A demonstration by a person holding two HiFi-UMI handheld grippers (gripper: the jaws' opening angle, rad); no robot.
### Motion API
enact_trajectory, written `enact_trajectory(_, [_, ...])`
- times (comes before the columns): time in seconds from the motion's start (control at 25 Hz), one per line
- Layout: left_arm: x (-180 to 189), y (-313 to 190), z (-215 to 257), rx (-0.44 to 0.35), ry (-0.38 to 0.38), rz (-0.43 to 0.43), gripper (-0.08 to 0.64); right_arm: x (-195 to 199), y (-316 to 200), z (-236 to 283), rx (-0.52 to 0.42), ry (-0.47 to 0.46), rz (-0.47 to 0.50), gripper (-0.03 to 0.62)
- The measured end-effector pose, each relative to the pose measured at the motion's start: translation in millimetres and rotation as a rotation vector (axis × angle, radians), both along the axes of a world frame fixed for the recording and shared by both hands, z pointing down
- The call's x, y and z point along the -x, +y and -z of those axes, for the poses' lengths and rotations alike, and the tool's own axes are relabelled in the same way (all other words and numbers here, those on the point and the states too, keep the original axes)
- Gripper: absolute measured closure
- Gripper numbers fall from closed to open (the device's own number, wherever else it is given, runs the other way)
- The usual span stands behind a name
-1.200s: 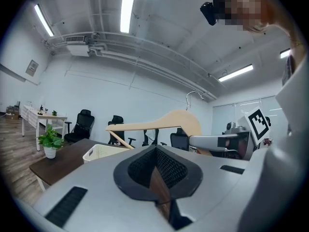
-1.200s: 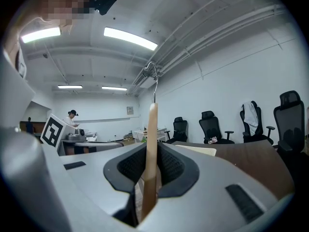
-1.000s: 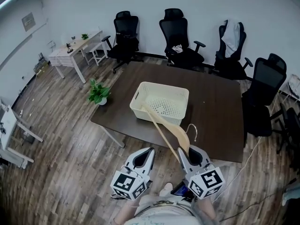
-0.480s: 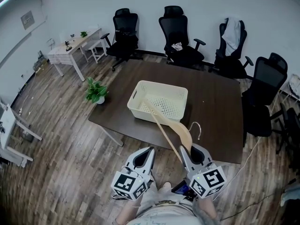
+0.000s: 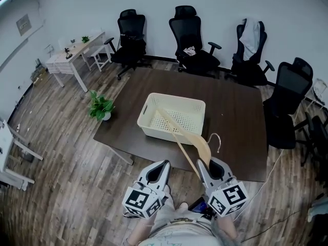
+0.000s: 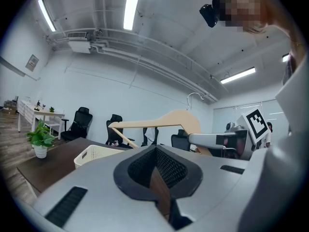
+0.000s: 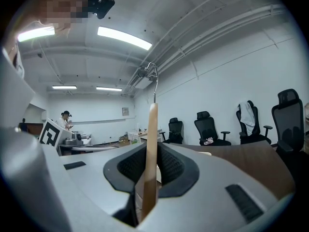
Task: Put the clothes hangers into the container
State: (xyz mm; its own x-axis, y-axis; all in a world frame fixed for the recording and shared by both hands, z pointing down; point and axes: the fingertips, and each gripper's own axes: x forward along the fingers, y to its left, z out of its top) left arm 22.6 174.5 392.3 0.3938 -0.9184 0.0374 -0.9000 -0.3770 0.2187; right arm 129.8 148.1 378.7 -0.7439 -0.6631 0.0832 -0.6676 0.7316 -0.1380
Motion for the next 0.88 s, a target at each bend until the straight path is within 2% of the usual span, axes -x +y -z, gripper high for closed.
enact_trajectory(0.36, [25.0,-53.1,-2.2,0.014,-0.011,-0.074,0.549,34.1,-42.5,-4.2,0.010,0.010,-0.034,0.532])
enact_trajectory(0.88, [53.5,-113.3,-13.0,0.037,-0.005,-0.164,0.549,61.3,-98.2,-12.9,0.026,0.040,-0.111,0.532])
